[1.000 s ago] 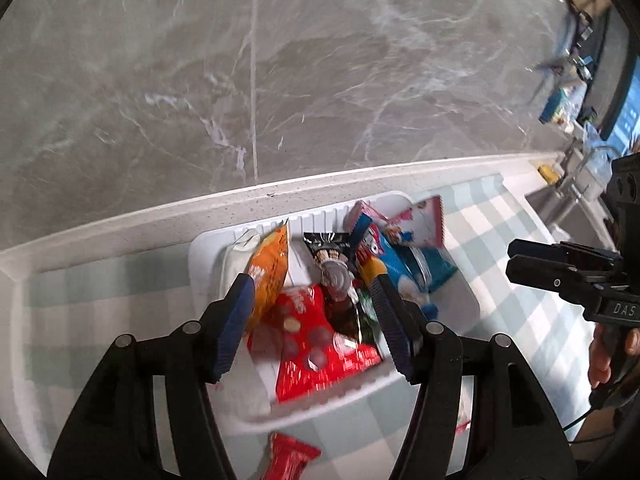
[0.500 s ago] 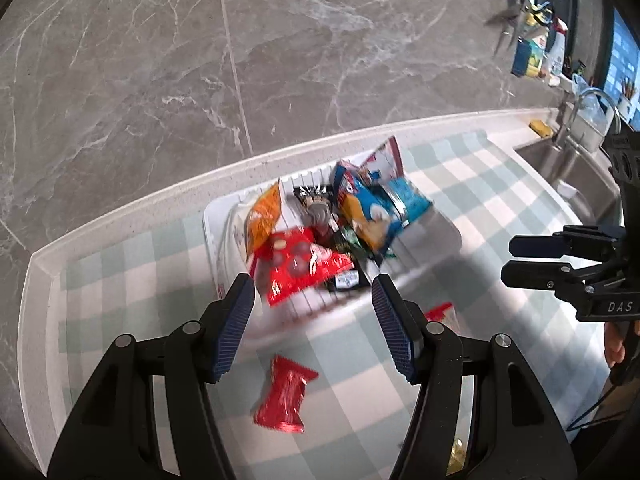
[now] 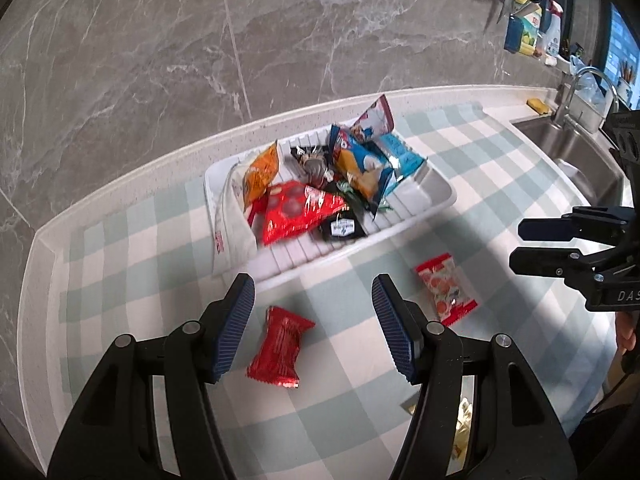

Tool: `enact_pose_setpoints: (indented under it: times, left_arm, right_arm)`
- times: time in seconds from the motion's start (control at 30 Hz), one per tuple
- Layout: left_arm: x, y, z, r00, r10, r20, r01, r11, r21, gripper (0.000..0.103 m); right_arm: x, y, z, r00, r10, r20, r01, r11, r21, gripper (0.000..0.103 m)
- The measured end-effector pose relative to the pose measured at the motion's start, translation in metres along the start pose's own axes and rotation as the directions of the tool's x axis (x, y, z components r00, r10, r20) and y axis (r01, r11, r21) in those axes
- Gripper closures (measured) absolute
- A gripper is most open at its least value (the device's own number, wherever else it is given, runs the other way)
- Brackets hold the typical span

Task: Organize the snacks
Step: 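Grasp the red packet with the left tool while the right tool grasps the red-and-white candy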

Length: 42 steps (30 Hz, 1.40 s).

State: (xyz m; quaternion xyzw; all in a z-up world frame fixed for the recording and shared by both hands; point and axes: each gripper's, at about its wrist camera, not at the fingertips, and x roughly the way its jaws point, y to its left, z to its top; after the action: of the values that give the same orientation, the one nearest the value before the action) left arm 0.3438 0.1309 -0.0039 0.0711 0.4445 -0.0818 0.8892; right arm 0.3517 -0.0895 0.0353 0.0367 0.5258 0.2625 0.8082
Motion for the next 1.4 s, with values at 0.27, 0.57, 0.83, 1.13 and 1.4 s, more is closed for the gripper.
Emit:
enact_pose_setpoints:
  times: [0.27, 0.57, 0.83, 1.13, 1.4]
  left_arm:
    - [0.023, 0.021, -0.030, 0.998, -0.021, -0.062, 0.017, 0.998, -0.054, 0.042]
    - [0.051, 0.053, -0.064, 0.991, -0.065, -0.118, 0.048, 0.988, -0.146, 0.042]
    - [0.070, 0.063, -0.069, 0.985, -0.094, -0.142, 0.070, 0.983, -0.168, 0.042]
    - [0.091, 0.051, -0.058, 0.983, -0.077, -0.167, 0.058, 0.992, -0.112, 0.042]
    - [0.102, 0.040, -0.051, 0.983, -0.038, -0.182, 0.029, 0.998, -0.051, 0.042]
  right_arm:
    - [0.011, -0.001, -0.012, 0.999, -0.033, -0.033, 0.033, 0.999, -0.011, 0.049]
    - [0.027, -0.001, -0.020, 0.996, -0.051, -0.069, 0.050, 0.999, -0.012, 0.048]
    - [0.041, -0.001, -0.021, 0.994, -0.058, -0.093, 0.057, 0.998, -0.017, 0.045]
    - [0.065, -0.002, -0.019, 0.988, -0.077, -0.137, 0.074, 0.997, -0.028, 0.045]
    - [0.091, 0.006, -0.015, 0.978, -0.109, -0.178, 0.100, 0.993, -0.059, 0.045]
